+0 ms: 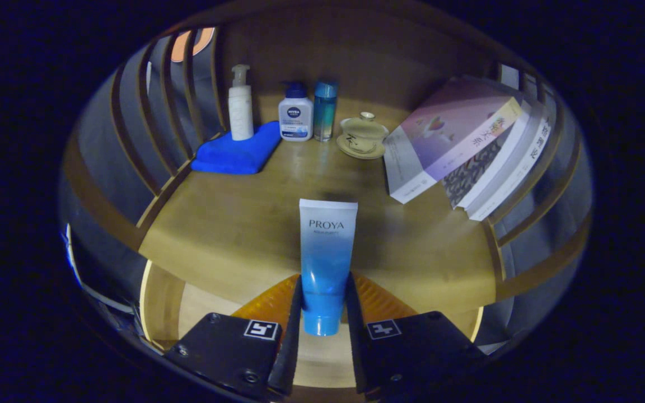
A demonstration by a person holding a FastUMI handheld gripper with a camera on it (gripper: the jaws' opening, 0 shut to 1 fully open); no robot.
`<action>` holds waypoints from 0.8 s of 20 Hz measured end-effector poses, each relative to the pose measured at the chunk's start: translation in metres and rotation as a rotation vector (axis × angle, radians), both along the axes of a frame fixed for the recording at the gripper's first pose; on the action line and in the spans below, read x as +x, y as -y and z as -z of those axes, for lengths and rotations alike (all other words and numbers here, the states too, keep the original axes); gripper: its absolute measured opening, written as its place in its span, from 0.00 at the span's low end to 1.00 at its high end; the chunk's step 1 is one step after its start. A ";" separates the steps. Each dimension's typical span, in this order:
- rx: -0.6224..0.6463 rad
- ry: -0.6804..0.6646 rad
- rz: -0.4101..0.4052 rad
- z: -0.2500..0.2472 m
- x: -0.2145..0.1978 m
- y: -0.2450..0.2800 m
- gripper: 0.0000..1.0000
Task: Pull open the drawer, take out the items inside it, and place them on the countertop above the cabinet.
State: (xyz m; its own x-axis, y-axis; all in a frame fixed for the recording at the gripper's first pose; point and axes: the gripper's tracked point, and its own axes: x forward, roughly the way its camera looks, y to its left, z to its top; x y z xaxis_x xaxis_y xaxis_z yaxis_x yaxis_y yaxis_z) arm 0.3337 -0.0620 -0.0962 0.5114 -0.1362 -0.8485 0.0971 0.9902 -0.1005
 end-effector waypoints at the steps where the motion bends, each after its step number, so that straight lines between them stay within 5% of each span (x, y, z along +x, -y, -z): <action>1: 0.006 0.003 -0.001 0.004 0.005 -0.002 0.44; 8: 0.008 0.006 -0.033 0.016 0.018 -0.003 0.49; 16: 0.080 0.097 -0.087 -0.023 -0.005 -0.023 0.51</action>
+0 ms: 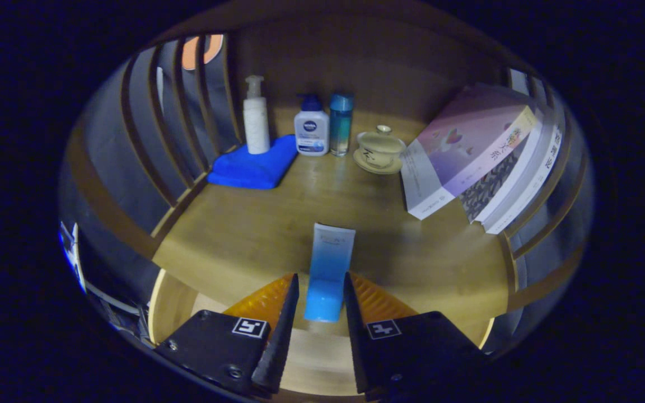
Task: Pull open the drawer, take out the items inside it, and place them on the countertop above the cabinet.
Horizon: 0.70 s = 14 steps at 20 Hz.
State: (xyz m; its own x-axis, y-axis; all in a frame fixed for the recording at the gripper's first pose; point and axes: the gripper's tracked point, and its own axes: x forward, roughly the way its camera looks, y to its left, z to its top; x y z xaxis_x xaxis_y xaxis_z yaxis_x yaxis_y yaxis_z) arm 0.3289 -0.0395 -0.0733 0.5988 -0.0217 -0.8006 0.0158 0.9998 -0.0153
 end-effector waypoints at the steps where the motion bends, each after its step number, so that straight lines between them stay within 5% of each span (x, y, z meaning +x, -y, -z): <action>1: 0.017 0.016 -0.013 -0.007 -0.007 -0.008 0.51; 5: 0.012 0.102 -0.071 -0.041 -0.038 -0.026 0.69; 14: 0.025 0.327 -0.096 -0.096 -0.135 -0.044 0.77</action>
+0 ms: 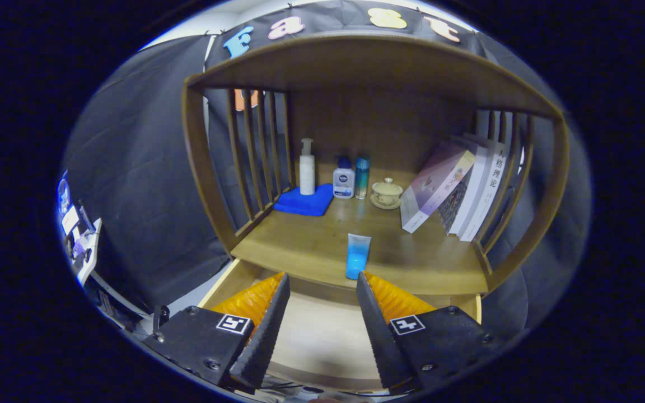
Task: Pull open the drawer, take out the items inside it, and place them on the countertop above the cabinet.
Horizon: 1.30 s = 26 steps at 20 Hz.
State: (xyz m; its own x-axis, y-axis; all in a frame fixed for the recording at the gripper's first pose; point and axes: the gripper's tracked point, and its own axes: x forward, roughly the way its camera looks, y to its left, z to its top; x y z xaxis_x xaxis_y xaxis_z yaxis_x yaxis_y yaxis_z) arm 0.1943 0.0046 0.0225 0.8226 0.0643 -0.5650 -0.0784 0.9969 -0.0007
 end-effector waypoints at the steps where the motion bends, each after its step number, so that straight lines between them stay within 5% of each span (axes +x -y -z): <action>1: 0.007 0.032 -0.003 -0.004 -0.012 -0.003 0.77; 2: 0.009 0.056 -0.002 -0.005 -0.025 -0.006 0.77; 5: 0.004 0.145 0.010 -0.010 -0.060 -0.009 0.99; 9: -0.036 0.250 0.030 0.010 -0.103 -0.009 1.00; 16: -0.053 0.212 0.138 0.101 -0.151 0.003 1.00; 26: 0.001 0.159 0.208 0.198 -0.174 0.007 1.00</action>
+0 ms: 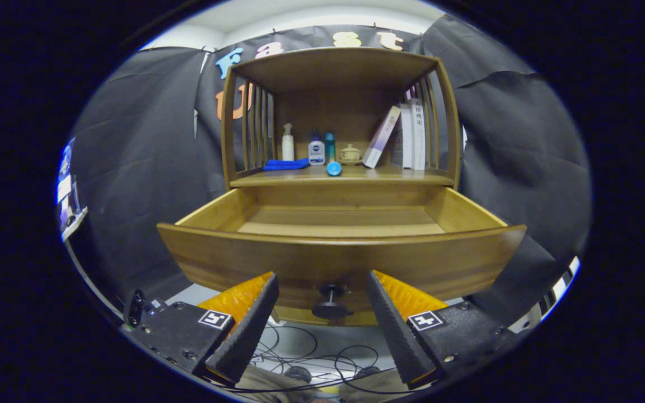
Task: Pull open the drawer, take out the items inside it, and place them on the countertop above the cabinet.
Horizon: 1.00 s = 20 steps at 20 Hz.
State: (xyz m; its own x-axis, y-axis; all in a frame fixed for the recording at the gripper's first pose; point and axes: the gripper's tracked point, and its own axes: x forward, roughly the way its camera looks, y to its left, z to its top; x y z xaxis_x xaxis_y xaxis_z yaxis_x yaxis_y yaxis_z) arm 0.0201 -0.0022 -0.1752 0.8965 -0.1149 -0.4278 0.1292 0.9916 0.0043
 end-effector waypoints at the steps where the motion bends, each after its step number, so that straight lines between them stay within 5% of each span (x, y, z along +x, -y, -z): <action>1: 0.003 0.005 0.008 0.006 0.002 0.001 1.00; 10: -0.055 0.062 0.109 0.027 0.023 0.007 0.99; 20: -0.083 0.097 0.089 0.026 0.058 0.008 0.98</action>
